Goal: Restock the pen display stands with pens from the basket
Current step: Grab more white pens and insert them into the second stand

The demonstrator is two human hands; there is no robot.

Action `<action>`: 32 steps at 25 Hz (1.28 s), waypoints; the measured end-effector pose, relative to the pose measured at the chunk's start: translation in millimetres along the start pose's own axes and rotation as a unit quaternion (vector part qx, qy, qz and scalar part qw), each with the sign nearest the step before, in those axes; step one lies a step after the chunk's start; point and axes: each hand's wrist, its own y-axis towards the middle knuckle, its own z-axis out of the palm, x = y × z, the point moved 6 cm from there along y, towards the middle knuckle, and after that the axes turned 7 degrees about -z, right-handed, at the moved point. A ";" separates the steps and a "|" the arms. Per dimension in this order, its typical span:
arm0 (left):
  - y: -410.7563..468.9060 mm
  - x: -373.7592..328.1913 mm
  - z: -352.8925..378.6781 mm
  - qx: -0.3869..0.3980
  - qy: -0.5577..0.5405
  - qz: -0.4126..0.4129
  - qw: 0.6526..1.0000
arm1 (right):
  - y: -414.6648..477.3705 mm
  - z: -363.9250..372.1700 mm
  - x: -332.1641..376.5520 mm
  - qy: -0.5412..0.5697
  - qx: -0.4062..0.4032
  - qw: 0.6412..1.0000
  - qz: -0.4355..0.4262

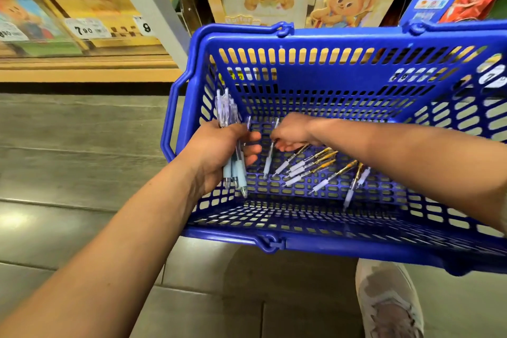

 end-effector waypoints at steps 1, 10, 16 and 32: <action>2.1 2.2 1.3 -0.008 0.002 -0.007 1.000 | -8.1 0.2 10.4 0.020 0.030 0.999 -0.031; 14.2 14.4 19.3 0.015 0.065 -0.040 0.997 | -60.2 -4.8 59.0 0.106 0.138 0.974 -0.148; 11.9 3.8 6.9 0.017 0.023 -0.016 0.999 | -49.1 -2.5 56.4 0.213 0.151 0.958 -0.121; -20.6 -20.0 -18.0 0.073 -0.019 0.041 0.996 | 13.1 59.2 57.5 -0.114 0.001 0.993 -0.031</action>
